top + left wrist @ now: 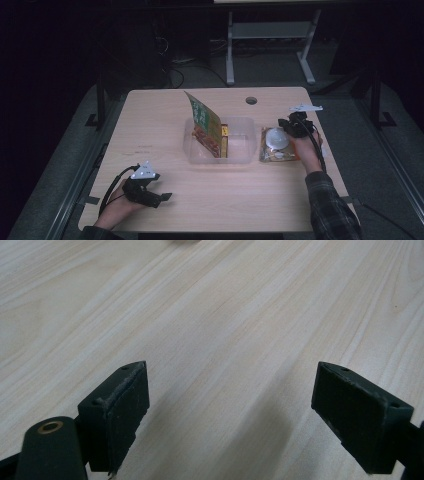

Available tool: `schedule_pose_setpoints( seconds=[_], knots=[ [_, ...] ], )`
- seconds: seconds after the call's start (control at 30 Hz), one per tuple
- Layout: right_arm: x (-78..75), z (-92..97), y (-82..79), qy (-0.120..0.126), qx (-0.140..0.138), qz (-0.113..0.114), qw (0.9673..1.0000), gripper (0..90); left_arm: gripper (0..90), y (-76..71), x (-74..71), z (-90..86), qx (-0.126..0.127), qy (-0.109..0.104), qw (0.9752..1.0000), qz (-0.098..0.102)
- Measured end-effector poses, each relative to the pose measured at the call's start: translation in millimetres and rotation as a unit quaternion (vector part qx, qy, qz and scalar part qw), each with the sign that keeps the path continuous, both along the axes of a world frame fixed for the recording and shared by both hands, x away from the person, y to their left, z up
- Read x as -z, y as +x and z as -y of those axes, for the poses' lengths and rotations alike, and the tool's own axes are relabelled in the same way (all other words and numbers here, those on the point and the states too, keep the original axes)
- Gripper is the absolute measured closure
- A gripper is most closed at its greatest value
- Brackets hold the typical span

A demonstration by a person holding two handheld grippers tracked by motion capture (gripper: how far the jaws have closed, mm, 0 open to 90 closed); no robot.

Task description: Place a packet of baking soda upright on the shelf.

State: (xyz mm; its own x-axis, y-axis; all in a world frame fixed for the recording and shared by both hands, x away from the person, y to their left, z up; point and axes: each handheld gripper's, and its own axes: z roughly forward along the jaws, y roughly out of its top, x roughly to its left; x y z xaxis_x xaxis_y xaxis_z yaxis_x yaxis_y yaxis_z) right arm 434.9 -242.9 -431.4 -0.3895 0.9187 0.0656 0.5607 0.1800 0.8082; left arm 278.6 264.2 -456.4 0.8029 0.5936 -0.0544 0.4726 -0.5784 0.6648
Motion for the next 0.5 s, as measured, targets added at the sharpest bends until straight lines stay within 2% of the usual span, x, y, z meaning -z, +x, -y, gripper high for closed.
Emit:
schedule_pose_setpoints(
  seconds=[0.1, 0.17, 0.33, 0.37, 0.5],
  knots=[
    [12.4, -2.4, 18.2, -0.014, 0.021, -0.020, 0.9995, 89.6, 14.8, -0.3, 0.0, -0.6, -0.003, -0.004, 1.0000, -0.001],
    [16.6, -2.0, 23.5, -0.002, 0.024, -0.022, 0.9994, 89.6, 14.8, -0.4, 0.0, -1.0, -0.005, -0.006, 1.0000, 0.000],
    [23.0, -0.5, 24.3, -0.014, 0.023, -0.044, 0.9986, 89.7, 14.9, -0.3, 0.1, -2.4, -0.004, -0.004, 1.0000, 0.000],
    [22.6, 0.0, 23.4, -0.009, 0.022, -0.045, 0.9987, 89.7, 14.9, -0.2, 0.0, -2.2, -0.003, -0.002, 1.0000, 0.001],
    [20.9, -1.4, 18.5, -0.018, 0.004, -0.047, 0.9987, 89.7, 14.9, -1.1, -0.5, -1.0, -0.001, -0.003, 1.0000, 0.001]
  ],
)
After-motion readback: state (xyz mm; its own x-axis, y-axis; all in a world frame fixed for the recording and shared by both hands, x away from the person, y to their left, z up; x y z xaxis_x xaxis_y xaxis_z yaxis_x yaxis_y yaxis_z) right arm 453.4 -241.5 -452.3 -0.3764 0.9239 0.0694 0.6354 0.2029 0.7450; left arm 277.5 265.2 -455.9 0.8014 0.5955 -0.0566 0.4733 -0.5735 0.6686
